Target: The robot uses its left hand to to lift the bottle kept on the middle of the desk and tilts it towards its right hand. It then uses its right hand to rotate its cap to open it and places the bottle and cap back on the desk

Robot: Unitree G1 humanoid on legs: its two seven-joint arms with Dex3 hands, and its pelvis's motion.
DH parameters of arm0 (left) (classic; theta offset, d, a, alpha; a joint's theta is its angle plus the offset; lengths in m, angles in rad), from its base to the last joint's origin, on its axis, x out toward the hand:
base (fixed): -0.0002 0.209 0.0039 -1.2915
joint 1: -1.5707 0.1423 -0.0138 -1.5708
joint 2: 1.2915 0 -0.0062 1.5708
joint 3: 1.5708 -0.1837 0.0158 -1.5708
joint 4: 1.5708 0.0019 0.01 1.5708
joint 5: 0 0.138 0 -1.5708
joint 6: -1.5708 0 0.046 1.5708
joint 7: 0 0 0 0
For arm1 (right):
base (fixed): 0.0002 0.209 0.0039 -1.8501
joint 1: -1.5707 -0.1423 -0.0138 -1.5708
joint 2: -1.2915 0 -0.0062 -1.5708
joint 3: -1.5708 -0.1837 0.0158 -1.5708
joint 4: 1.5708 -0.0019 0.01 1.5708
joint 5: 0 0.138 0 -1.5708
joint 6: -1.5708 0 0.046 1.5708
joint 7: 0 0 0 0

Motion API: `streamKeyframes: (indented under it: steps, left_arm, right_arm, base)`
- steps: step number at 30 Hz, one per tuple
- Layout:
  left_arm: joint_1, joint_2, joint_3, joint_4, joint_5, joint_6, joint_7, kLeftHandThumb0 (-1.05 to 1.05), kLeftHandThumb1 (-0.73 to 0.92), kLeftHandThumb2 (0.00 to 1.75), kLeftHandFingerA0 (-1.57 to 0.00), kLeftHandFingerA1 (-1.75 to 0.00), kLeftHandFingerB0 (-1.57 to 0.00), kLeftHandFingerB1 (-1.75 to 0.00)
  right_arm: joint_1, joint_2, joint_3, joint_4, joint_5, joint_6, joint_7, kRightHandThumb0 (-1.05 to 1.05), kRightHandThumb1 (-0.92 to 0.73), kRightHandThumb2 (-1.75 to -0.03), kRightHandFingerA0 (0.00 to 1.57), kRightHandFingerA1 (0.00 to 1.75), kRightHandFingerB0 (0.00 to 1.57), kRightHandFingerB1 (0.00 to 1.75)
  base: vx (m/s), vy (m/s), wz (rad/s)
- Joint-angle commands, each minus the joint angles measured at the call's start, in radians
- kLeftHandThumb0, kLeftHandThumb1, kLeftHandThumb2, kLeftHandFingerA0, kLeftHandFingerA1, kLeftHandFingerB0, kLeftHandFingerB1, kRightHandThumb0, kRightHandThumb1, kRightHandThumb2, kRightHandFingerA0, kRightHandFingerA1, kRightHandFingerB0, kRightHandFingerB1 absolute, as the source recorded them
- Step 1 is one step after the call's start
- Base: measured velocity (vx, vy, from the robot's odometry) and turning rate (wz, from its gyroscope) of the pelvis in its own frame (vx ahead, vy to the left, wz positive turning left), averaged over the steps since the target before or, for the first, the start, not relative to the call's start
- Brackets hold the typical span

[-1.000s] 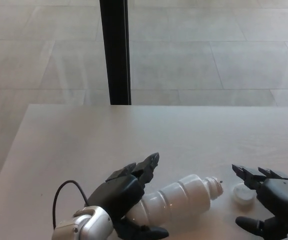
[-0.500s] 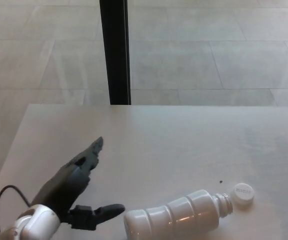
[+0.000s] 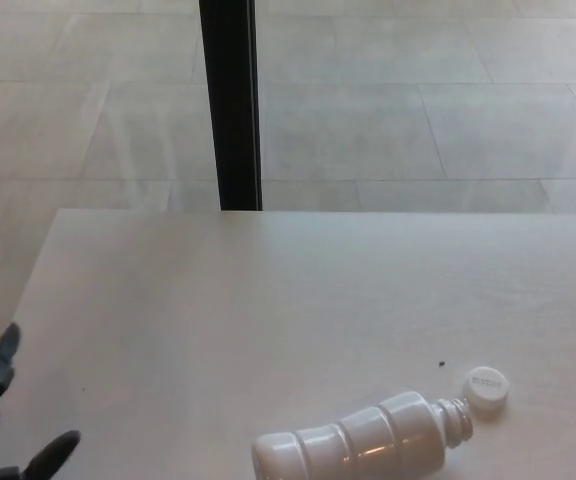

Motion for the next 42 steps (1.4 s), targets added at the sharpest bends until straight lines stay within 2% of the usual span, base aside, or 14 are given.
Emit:
streamKeyframes:
  steps: [1, 3, 4, 5, 10, 20, 22, 23, 30, 32, 35, 36, 40, 42]
  left_arm:
    - [0.1, -0.054, 0.394, 0.111, -0.369, -0.123, 0.076, -0.88, 0.64, 0.93, 0.0, -0.09, 0.0, 0.0]
    - [0.101, -0.045, 0.509, 0.227, -0.406, -0.111, 0.124, -0.78, 0.85, 0.73, 0.0, -0.95, 0.0, 0.0]
    - [0.101, -0.046, 0.535, 0.255, -0.405, -0.12, 0.146, -0.78, 0.85, 0.73, 0.0, -0.95, 0.0, 0.0]
    - [0.093, -0.039, 0.577, 0.316, -0.435, -0.119, 0.144, -1.05, 0.79, 1.01, 0.0, -0.17, 0.0, -0.02]
    - [0.043, 0.006, 0.813, 0.632, -0.579, -0.051, 0.202, -0.84, 0.77, 0.86, 0.0, 0.0, 0.0, 0.0]
    - [0.085, 0.003, 0.749, 1.093, -0.46, -0.157, 0.22, -1.05, 0.83, 1.13, 0.0, -0.17, 0.0, -0.19]
    - [0.132, -0.012, 0.594, 1.16, -0.315, -0.129, 0.215, -1.05, 0.86, 1.12, 0.0, -0.15, 0.0, -0.15]
    - [0.153, 0.0, 0.558, 1.158, -0.296, -0.102, 0.148, -0.86, 0.92, 0.7, 0.0, 0.0, 0.0, 0.0]
    - [0.207, 0.026, 0.525, 1.209, -0.29, -0.141, 0.119, -1.05, 0.88, 1.17, 0.0, -0.06, 0.0, -0.01]
    - [0.229, 0.033, 0.493, 1.213, -0.269, -0.133, 0.112, -0.91, 0.92, 0.72, -0.22, -0.6, -0.06, -0.36]
    - [0.255, 0.028, 0.491, 1.194, -0.31, -0.118, 0.002, -0.4, 0.47, 1.08, -0.06, -0.55, 0.0, -0.52]
    - [0.246, 0.03, 0.492, 1.209, -0.321, -0.106, -0.008, -0.88, 0.91, 0.67, -0.19, -0.52, -0.12, -0.37]
    - [0.245, 0.046, 0.472, 1.259, -0.329, -0.143, -0.027, -0.88, 0.71, 1.09, -0.19, -0.56, -0.07, -0.42]
    - [0.254, 0.048, 0.449, 1.274, -0.327, -0.177, -0.043, -0.91, 0.91, 0.68, -0.23, -0.49, -0.18, -0.31]
  right_arm:
    - [0.17, -0.016, -0.342, 0.184, 0.177, 0.066, -0.055, -0.96, -0.71, -1.1, 0.0, 0.22, 0.04, 0.13]
    - [0.215, 0.018, -0.384, 0.325, 0.203, 0.087, -0.097, -0.99, -0.74, -1.12, 0.0, 0.15, 0.05, 0.11]
    - [0.231, 0.023, -0.389, 0.363, 0.209, 0.095, -0.094, -0.99, -0.74, -1.12, 0.0, 0.15, 0.05, 0.11]
    - [0.237, 0.042, -0.396, 0.413, 0.229, 0.085, -0.104, -0.9, -0.83, -0.77, 0.0, 0.0, 0.0, 0.23]
    - [0.271, 0.159, -0.365, 0.591, 0.269, 0.082, -0.119, -0.95, -0.75, -1.07, 0.0, 0.18, 0.0, 0.11]
    - [0.137, 0.323, -0.267, 0.72, 0.28, 0.048, -0.175, -0.84, -0.86, -0.69, 0.0, 0.01, 0.0, 0.2]
    - [0.099, 0.333, -0.325, 0.727, 0.347, 0.165, -0.156, -1.03, -0.81, -1.12, 0.0, 0.05, 0.0, 0.01]
    - [0.092, 0.336, -0.334, 0.746, 0.359, 0.166, -0.154, -0.84, -0.87, -0.71, 0.0, 0.0, 0.0, 0.2]
    - [0.129, 0.347, -0.402, 0.861, 0.442, 0.057, -0.096, -0.74, -0.79, -0.7, 0.0, 0.03, 0.0, 0.19]
    - [0.136, 0.343, -0.434, 0.925, 0.475, 0.011, -0.073, -0.74, -0.61, -0.96, 0.0, 0.16, 0.0, 0.16]
    - [0.165, 0.35, -0.422, 0.975, 0.467, -0.033, -0.039, -0.7, -0.59, -0.96, 0.0, 0.19, 0.0, 0.22]
    - [0.177, 0.347, -0.406, 1.008, 0.457, -0.05, -0.006, -0.75, -0.62, -0.95, 0.0, 0.13, 0.0, 0.16]
    - [0.206, 0.323, -0.339, 1.079, 0.409, -0.095, -0.004, -0.69, -0.77, -0.63, 0.0, 0.25, 0.01, 0.22]
    - [0.237, 0.316, -0.288, 1.073, 0.387, -0.108, 0.014, -0.77, -0.61, -0.99, 0.01, 0.19, 0.0, 0.2]
  base:
    - [0.0, 0.0, 0.0]
    - [0.0, 0.0, 0.0]
    - [0.0, 0.0, 0.0]
    - [0.0, 0.0, 0.0]
    - [0.0, 0.0, 0.0]
    - [0.0, 0.0, 0.0]
    - [0.0, 0.0, 0.0]
    - [0.0, 0.0, 0.0]
    - [0.0, 0.0, 0.0]
    - [0.0, 0.0, 0.0]
    - [0.0, 0.0, 0.0]
    - [0.0, 0.0, 0.0]
    - [0.0, 0.0, 0.0]
    - [0.0, 0.0, 0.0]
